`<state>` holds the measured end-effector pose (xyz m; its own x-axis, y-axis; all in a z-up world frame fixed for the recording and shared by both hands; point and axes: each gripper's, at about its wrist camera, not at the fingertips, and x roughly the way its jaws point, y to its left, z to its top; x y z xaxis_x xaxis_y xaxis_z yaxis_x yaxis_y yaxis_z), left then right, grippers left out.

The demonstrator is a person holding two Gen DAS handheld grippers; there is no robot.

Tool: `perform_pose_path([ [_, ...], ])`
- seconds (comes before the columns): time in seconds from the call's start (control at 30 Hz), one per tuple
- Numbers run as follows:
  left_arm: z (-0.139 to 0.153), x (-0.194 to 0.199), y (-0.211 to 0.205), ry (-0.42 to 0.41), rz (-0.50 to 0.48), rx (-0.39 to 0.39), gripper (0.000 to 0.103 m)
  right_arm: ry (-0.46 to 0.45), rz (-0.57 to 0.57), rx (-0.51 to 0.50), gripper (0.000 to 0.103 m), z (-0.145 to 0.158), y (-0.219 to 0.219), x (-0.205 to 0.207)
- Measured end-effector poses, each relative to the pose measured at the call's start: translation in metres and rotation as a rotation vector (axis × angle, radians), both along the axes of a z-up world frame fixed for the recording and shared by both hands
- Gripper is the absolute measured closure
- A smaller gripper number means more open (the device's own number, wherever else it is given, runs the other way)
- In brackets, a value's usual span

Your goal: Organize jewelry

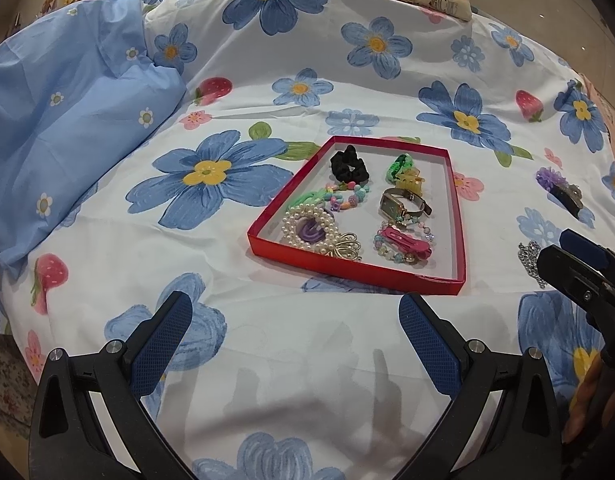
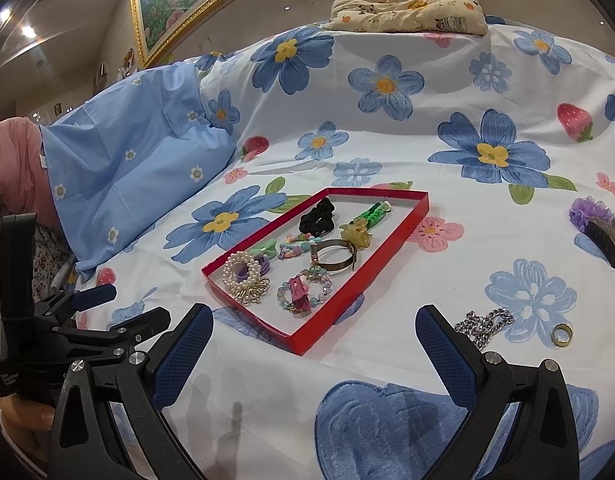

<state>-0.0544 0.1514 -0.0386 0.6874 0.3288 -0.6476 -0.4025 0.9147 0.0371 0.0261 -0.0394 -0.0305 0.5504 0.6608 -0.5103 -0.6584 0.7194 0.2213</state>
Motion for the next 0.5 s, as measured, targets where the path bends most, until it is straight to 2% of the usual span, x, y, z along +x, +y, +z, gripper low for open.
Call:
perform_pose_path([
  [0.5,-0.0004,0.0047,0.0029,0.005,-0.019,-0.023,0.0,0.012,-0.008,-0.001,0.001,-0.0003,-0.0017,0.0043],
])
